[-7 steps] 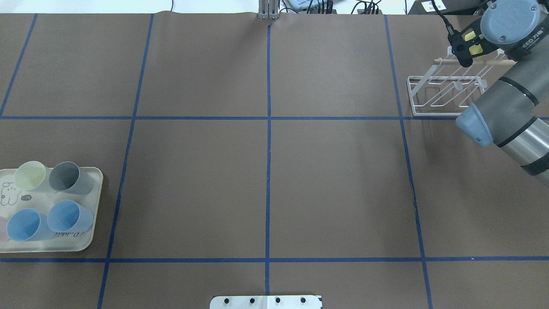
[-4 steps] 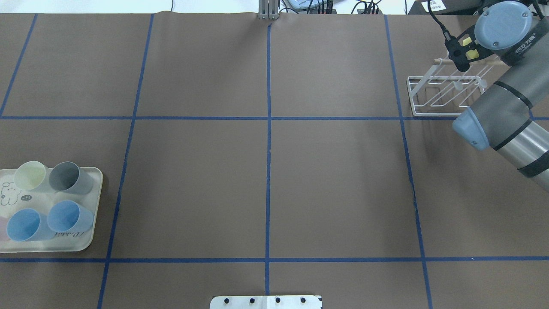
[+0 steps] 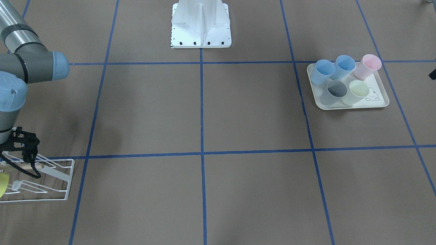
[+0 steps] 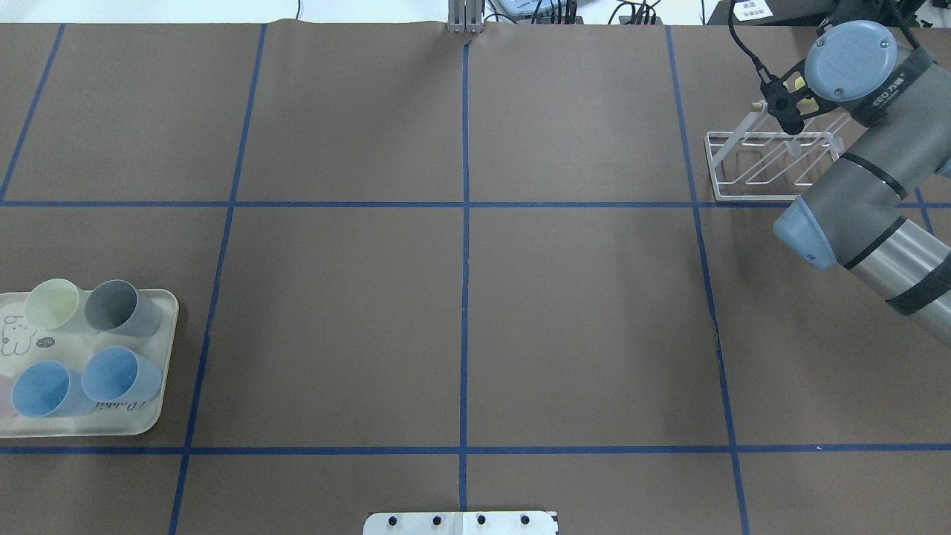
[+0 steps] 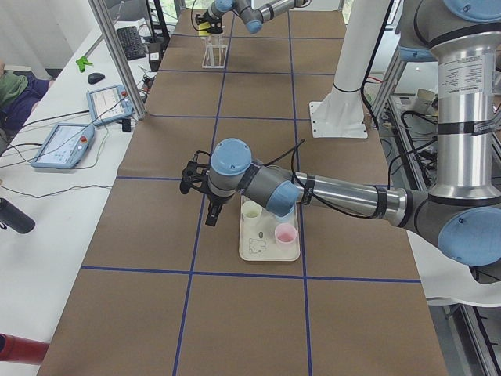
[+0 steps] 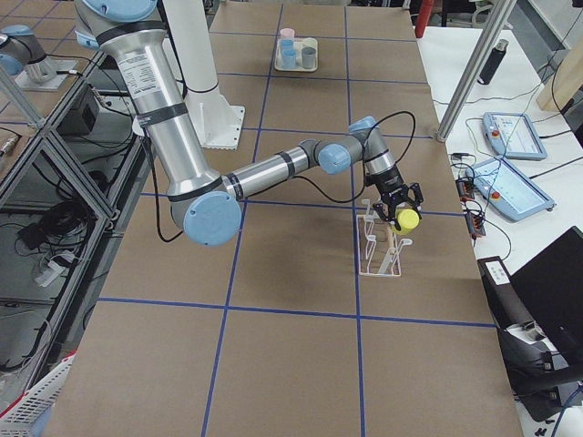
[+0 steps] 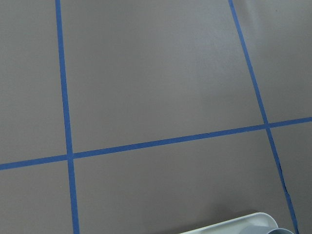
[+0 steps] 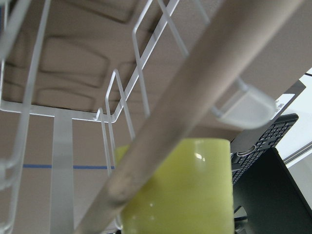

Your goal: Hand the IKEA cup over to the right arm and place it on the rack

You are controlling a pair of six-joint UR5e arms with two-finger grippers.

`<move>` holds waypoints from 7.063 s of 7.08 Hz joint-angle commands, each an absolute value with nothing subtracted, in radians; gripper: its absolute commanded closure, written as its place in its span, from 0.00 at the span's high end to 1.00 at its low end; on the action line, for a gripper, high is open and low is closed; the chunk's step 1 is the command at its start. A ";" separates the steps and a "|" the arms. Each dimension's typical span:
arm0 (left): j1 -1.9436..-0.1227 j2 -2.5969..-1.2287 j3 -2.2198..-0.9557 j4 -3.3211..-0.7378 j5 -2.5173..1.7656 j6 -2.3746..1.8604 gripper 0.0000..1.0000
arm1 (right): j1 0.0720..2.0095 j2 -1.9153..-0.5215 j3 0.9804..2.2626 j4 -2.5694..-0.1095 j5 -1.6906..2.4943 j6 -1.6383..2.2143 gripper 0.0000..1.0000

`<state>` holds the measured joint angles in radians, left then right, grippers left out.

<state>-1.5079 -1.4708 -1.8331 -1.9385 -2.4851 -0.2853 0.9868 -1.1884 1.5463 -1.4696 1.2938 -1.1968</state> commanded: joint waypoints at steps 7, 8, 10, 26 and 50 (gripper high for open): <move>-1.508 -1.468 -1.833 -1.939 -2.487 -0.285 1.00 | 0.979 -1.174 1.540 -1.466 1.293 -1.198 0.76; -1.508 -1.468 -1.835 -1.939 -2.487 -0.285 1.00 | 0.979 -1.169 1.546 -1.466 1.298 -1.198 0.78; -1.511 -1.467 -1.847 -1.937 -2.487 -0.285 1.00 | 1.020 -1.108 1.555 -1.474 1.395 -1.195 0.87; -1.026 -1.343 -1.889 -2.120 -2.120 -0.762 1.00 | 0.999 -1.129 2.000 -1.621 2.102 0.337 0.99; -1.366 -1.424 -1.868 -2.104 -2.457 -0.689 0.00 | 0.969 -1.089 1.910 -1.420 2.045 0.333 0.99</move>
<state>-1.2693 -1.3515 -1.8290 -2.2181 -2.3683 -0.6946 0.9717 -1.0931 1.9519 -1.5316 2.0547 0.3261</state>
